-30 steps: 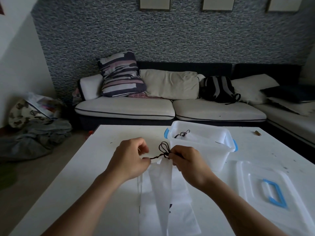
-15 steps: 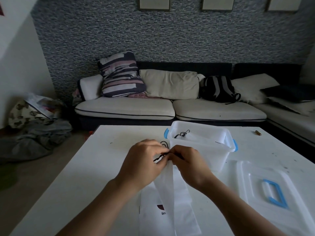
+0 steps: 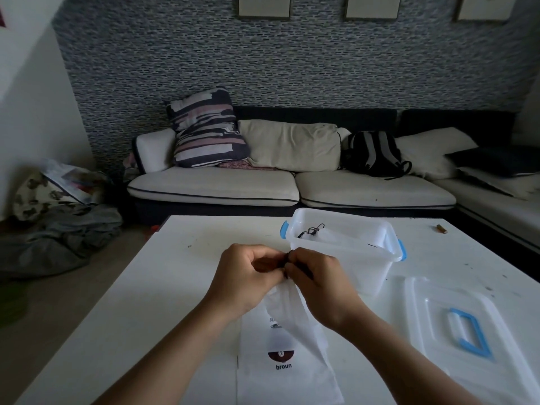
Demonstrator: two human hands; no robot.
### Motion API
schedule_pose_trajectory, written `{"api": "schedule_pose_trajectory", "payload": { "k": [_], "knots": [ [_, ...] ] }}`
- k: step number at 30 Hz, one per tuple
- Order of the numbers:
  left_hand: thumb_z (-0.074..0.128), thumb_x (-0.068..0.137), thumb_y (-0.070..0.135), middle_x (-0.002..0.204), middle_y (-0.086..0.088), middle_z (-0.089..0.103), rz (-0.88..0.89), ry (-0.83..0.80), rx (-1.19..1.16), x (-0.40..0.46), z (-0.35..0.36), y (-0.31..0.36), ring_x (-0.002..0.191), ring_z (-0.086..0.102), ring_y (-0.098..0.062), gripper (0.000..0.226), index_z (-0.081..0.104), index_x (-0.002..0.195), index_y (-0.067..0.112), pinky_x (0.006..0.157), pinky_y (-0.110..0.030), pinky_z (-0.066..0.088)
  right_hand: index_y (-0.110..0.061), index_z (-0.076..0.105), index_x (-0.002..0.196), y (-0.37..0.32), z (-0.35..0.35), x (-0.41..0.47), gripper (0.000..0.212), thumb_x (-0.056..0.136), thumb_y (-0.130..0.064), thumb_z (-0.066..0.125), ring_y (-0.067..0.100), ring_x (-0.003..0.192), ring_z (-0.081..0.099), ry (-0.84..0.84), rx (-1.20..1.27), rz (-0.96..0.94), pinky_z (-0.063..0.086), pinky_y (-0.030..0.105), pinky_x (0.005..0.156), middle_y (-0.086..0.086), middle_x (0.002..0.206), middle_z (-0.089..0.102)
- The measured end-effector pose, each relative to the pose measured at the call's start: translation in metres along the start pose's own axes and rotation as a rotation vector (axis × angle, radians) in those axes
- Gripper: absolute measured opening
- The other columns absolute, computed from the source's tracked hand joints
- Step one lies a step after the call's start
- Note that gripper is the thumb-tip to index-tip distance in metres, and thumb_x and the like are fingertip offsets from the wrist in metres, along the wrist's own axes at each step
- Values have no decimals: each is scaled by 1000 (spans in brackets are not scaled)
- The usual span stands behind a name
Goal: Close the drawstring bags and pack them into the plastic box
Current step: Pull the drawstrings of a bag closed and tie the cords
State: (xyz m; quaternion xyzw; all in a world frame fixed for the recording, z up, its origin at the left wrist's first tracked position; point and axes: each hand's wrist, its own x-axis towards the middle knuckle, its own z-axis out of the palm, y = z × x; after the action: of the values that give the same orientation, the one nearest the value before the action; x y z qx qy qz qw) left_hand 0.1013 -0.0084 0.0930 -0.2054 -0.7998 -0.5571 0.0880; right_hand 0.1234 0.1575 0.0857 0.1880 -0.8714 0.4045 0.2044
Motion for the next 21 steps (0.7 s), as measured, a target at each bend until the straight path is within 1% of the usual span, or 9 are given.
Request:
{"api": "schedule_pose_trajectory", "payload": {
  "k": [3,6,8,11,13,15,16,18,21],
  "knots": [
    [76,83,4,89,7,79,-73,-18,-65,1,1,-3,88,74,-8,21,80,98,18,86,-30,58,-26,53,70,-1,0,0,31,96,-9,56,8,64,49,13,-35,-28,36,17,57,-11,65,52],
    [73,88,7,90,7,78,-65,-26,-75,1,2,-4,87,74,-7,16,80,100,17,81,-21,55,-33,44,64,-2,-2,2,44,96,-7,57,7,60,46,43,-36,-29,33,14,55,-12,59,46],
    [70,90,8,91,6,78,-53,-22,-63,1,3,-6,88,74,-9,15,79,101,15,83,-23,56,-33,41,62,-3,-2,3,45,96,-6,57,7,58,44,57,-43,-28,32,14,53,-11,57,44],
    [68,93,12,90,7,78,-77,-34,-26,2,4,-7,86,73,-8,13,78,101,15,82,-24,57,-24,47,64,-2,-1,3,38,96,-7,57,9,61,46,59,-80,-52,32,14,55,-10,60,45],
    [66,94,15,83,10,76,-115,-62,-9,4,4,-6,77,70,-1,11,77,99,16,73,-16,53,-14,54,71,0,-1,3,27,96,-9,57,10,66,49,47,-115,-76,35,16,57,-9,65,50],
    [65,96,15,70,16,70,-173,-96,-35,5,2,-5,63,62,4,11,75,95,15,63,-11,45,-13,57,76,2,0,3,21,97,-12,56,11,69,50,42,-144,-91,38,19,59,-7,70,53],
    [65,96,15,67,16,69,-203,-108,-59,6,1,-5,61,60,3,10,75,94,15,61,-12,44,-13,58,77,3,1,3,20,97,-14,56,11,69,51,41,-156,-95,39,20,60,-7,72,54],
    [66,94,12,72,9,72,-239,-116,-135,7,-3,-5,66,62,-3,8,75,95,11,65,-17,48,-15,59,80,5,1,4,18,98,-17,55,11,70,52,39,-181,-100,42,23,62,-7,74,54],
    [67,91,4,91,-8,78,-262,-70,-283,5,-4,-3,83,71,-14,11,75,99,7,82,-28,56,-15,60,81,5,1,5,17,97,-16,56,11,69,51,42,-187,-109,42,23,62,-7,74,54]
  ]
}}
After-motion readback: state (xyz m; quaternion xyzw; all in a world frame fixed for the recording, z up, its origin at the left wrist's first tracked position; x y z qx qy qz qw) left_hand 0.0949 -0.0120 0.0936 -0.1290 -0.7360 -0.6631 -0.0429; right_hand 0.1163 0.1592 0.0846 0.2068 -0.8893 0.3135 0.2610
